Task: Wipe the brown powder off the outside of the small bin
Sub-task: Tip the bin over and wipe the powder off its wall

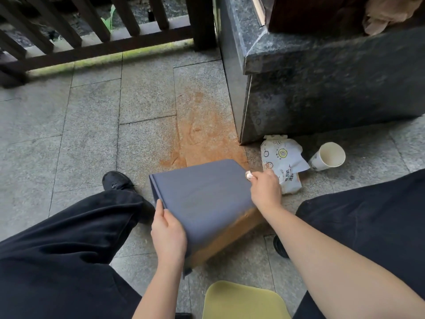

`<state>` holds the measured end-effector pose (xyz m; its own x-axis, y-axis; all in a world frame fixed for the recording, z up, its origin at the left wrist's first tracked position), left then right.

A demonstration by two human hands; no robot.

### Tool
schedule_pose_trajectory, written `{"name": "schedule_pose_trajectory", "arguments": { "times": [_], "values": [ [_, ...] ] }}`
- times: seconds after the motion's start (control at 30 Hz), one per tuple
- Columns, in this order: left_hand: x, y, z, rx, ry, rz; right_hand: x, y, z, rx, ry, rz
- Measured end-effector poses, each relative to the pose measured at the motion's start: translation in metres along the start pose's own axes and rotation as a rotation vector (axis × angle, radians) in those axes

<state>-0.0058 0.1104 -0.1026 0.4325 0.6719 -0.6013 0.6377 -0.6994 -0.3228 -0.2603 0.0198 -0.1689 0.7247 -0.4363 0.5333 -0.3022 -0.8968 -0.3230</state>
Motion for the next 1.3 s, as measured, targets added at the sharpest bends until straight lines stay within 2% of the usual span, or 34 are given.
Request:
{"name": "schedule_pose_trajectory", "arguments": {
  "times": [0.1, 0.17, 0.27, 0.33, 0.4, 0.5, 0.57, 0.63, 0.7, 0.93, 1.0, 1.17, 1.3],
  "values": [
    [-0.004, -0.003, 0.001, 0.014, 0.04, 0.044, 0.009, -0.024, 0.01, 0.008, -0.031, -0.025],
    [-0.009, -0.008, 0.003, 0.023, 0.075, 0.095, 0.039, -0.052, 0.02, 0.061, -0.015, -0.176],
    [-0.013, -0.014, 0.004, 0.041, 0.088, 0.175, 0.099, -0.112, 0.033, 0.131, 0.259, -0.444],
    [-0.013, -0.014, 0.002, 0.055, 0.07, 0.182, 0.115, -0.125, 0.035, 0.199, 0.394, -0.473],
    [-0.017, -0.015, 0.001, 0.061, 0.071, 0.213, 0.103, -0.106, 0.029, 0.227, 0.598, -0.272],
    [-0.027, -0.02, 0.003, 0.061, 0.092, 0.262, 0.068, -0.063, 0.008, 0.289, 0.999, 0.201],
    [-0.031, -0.024, 0.003, 0.086, 0.076, 0.289, 0.054, -0.045, -0.003, 0.352, 1.294, 0.451],
    [-0.031, -0.026, 0.004, 0.129, 0.078, 0.32, 0.048, -0.035, -0.01, 0.393, 1.469, 0.583],
    [-0.032, -0.027, 0.007, 0.156, 0.085, 0.336, 0.047, -0.034, -0.014, 0.418, 1.517, 0.61],
    [-0.024, -0.023, 0.005, 0.13, 0.053, 0.301, 0.043, -0.036, -0.011, 0.503, 1.449, 0.538],
    [-0.021, -0.02, 0.003, 0.125, 0.071, 0.262, 0.038, -0.031, -0.008, 0.416, 1.321, 0.497],
    [-0.015, -0.016, 0.002, 0.13, 0.123, 0.22, 0.014, -0.022, 0.001, 0.051, 0.804, 0.396],
    [-0.013, -0.015, 0.005, 0.142, 0.113, 0.228, -0.016, -0.018, 0.012, -0.029, 0.454, 0.385]
  ]
}}
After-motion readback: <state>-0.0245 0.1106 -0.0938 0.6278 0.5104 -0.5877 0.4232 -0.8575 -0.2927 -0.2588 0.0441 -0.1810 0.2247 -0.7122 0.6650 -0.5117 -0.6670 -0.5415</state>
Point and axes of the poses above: each hand's wrist, its own y-axis towards the middle knuckle, its own z-axis out of the palm, x = y × z, the point moved 3 cm from there along y, towards the middle knuckle, and after that the axes turned 9 degrees about y, right-handed, at the moved point
